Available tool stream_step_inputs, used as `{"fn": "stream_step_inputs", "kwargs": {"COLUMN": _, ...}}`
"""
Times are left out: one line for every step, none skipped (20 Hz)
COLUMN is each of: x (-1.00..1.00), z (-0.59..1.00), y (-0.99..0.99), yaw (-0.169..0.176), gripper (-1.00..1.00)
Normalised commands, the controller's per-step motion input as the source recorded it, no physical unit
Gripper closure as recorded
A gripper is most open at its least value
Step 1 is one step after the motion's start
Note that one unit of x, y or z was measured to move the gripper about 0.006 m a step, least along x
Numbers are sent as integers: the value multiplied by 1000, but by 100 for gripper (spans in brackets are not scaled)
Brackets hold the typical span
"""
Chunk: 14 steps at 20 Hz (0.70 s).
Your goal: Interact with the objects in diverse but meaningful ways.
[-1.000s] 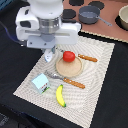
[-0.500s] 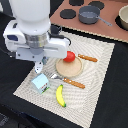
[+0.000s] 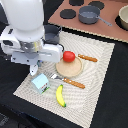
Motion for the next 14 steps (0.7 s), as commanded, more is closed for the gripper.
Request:
{"fn": "stream_step_inputs", "kwargs": {"x": -500, "z": -451, "y": -40, "yaw": -6, "gripper": 100}}
{"fn": "stream_step_inputs", "kwargs": {"x": -500, "z": -463, "y": -63, "yaw": -7, "gripper": 100}}
{"fn": "stream_step_inputs", "kwargs": {"x": -463, "z": -460, "y": -14, "yaw": -6, "gripper": 100}}
{"fn": "stream_step_inputs", "kwargs": {"x": -449, "z": -457, "y": 0, "yaw": -5, "gripper": 100}}
{"fn": "stream_step_inputs", "kwargs": {"x": -414, "z": -417, "y": 0, "yaw": 0, "gripper": 100}}
{"fn": "stream_step_inputs", "kwargs": {"x": -403, "z": -409, "y": 0, "yaw": 0, "gripper": 100}}
{"fn": "stream_step_inputs", "kwargs": {"x": -351, "z": -357, "y": 0, "yaw": 0, "gripper": 100}}
{"fn": "stream_step_inputs", "kwargs": {"x": -317, "z": -331, "y": 0, "yaw": 0, "gripper": 100}}
{"fn": "stream_step_inputs", "kwargs": {"x": -309, "z": -260, "y": 3, "yaw": 0, "gripper": 100}}
{"fn": "stream_step_inputs", "kwargs": {"x": -317, "z": -234, "y": 3, "yaw": 0, "gripper": -100}}
{"fn": "stream_step_inputs", "kwargs": {"x": -337, "z": -120, "y": 0, "yaw": 0, "gripper": -100}}
{"fn": "stream_step_inputs", "kwargs": {"x": -340, "z": -43, "y": 0, "yaw": 0, "gripper": -100}}
{"fn": "stream_step_inputs", "kwargs": {"x": -323, "z": 0, "y": 20, "yaw": 0, "gripper": -100}}
{"fn": "stream_step_inputs", "kwargs": {"x": -283, "z": 0, "y": 40, "yaw": 0, "gripper": -100}}
